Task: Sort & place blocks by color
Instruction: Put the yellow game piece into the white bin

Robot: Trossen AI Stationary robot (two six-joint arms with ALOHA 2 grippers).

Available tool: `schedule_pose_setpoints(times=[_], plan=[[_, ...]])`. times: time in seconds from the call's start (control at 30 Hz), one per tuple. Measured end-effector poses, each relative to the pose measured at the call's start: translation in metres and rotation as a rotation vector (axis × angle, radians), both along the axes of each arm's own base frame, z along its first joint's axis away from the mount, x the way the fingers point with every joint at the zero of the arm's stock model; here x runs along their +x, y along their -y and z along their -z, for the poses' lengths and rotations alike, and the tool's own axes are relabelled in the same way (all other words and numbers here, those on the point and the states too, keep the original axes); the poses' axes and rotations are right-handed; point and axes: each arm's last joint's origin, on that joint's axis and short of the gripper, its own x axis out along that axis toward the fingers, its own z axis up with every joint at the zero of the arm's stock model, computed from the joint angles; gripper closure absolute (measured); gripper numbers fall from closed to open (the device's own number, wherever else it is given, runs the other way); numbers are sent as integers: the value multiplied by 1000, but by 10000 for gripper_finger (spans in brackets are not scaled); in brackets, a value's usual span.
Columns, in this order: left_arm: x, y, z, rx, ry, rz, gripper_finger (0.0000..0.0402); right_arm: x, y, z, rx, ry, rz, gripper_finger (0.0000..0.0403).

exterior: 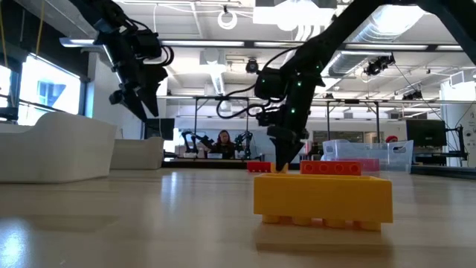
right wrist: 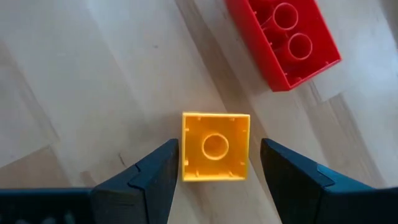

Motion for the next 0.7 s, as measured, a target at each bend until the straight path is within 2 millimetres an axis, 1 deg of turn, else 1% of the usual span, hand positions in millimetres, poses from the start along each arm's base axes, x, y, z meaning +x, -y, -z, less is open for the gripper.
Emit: schedule_pose_setpoints(times=[0.1, 0.17, 0.33, 0.57, 0.7], plan=[[0, 0, 0, 6, -5, 15, 177, 1, 0, 2, 2, 2, 6, 194], [0, 0, 0, 6, -5, 15, 177, 1, 0, 2, 3, 2, 9, 210], [1, 1, 0, 6, -5, 20, 177, 1, 0, 1, 6, 6, 19, 292], [6, 4, 0, 6, -3, 45, 177, 3, -2, 1, 31, 22, 4, 294], [11, 7, 0, 16, 3, 136, 177, 9, -13, 0, 70, 51, -42, 294]])
